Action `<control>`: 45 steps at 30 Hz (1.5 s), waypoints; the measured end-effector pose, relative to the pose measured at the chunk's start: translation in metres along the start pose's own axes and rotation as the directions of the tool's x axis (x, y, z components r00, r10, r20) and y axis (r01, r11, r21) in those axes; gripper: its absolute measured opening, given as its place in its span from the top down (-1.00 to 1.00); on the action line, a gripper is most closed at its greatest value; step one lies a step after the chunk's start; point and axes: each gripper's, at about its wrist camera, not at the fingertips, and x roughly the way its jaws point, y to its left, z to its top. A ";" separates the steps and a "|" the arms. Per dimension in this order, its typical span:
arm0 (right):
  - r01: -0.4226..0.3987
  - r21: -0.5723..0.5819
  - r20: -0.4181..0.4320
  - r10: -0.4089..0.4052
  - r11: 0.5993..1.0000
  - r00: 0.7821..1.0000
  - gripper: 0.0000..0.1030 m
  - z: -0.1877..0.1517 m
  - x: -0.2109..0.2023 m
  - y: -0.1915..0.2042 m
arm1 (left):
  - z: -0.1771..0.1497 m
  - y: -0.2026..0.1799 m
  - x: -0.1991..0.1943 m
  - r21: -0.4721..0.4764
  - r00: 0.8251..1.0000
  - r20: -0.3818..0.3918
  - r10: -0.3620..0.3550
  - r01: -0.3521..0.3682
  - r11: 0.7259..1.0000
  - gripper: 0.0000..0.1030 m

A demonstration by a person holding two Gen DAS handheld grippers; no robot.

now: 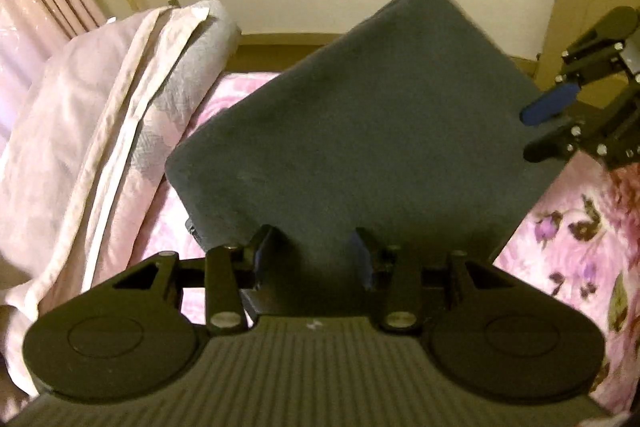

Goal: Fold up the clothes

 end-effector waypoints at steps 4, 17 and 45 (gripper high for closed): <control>0.058 0.065 0.109 -0.065 0.996 0.992 -0.30 0.029 -0.010 -0.021 | 0.024 0.021 -0.003 -0.082 0.998 0.060 0.007 -0.002 0.997 0.25; 0.046 0.302 0.067 -0.069 0.952 0.995 -0.40 0.072 0.060 -0.086 | 0.027 0.064 0.046 -0.235 1.000 -0.013 0.019 -0.022 0.972 0.31; 0.141 0.031 0.139 -0.144 0.990 0.980 -0.92 -0.018 -0.035 0.031 | -0.040 -0.007 -0.058 -0.327 0.999 -0.030 0.042 -0.049 0.944 -0.17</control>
